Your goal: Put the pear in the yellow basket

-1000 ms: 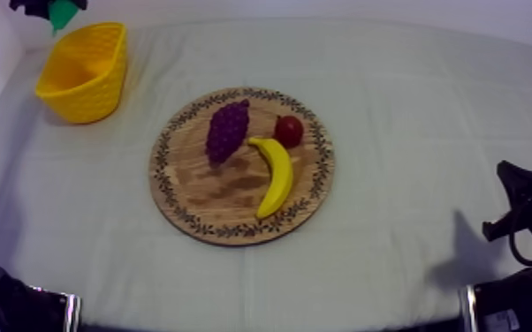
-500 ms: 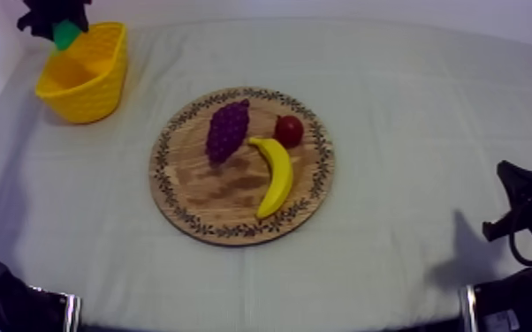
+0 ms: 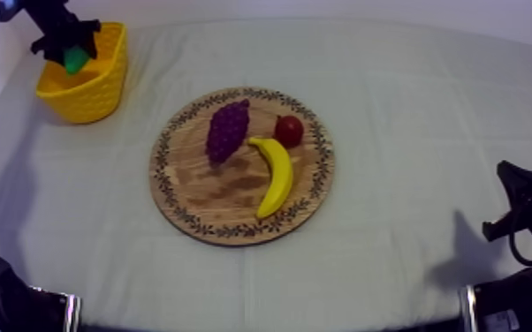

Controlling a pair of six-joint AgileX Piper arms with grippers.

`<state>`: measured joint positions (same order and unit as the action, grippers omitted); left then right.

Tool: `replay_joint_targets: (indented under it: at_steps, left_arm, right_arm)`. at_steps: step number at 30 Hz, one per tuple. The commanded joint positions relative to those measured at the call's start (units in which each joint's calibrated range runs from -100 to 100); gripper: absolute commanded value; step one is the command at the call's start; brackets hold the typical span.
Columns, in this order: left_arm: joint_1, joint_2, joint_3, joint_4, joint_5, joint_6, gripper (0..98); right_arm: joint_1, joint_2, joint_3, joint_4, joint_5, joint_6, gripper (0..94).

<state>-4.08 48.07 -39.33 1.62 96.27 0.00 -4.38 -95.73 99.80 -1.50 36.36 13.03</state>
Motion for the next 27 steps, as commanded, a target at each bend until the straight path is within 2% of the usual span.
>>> replay_joint_targets:
  at_steps: [1, 5, 12, 17, 27]
  left_arm:
    - [-0.03, 0.24, -0.01, 0.11, -0.13, -0.09, 56.6]
    - [0.04, 0.32, 0.51, 0.29, -0.54, -0.09, 60.5]
    - [0.42, -0.46, 1.71, 0.10, -1.26, 0.70, 77.8]
    - [0.75, -0.91, 1.66, -0.89, -1.62, 1.26, 87.1]
    - [0.61, -2.27, 2.62, -1.94, -1.37, 1.23, 95.6]
  right_arm:
    - [0.02, -0.03, -0.02, 0.01, 0.02, -0.01, 0.4]
    - [0.02, -0.03, -0.02, 0.01, 0.02, -0.01, 0.4]
    - [0.02, -0.03, -0.02, 0.01, 0.02, -0.01, 0.4]
    - [0.02, -0.03, -0.02, 0.01, 0.02, -0.01, 0.4]
    - [0.02, -0.03, -0.02, 0.01, 0.02, -0.01, 0.4]
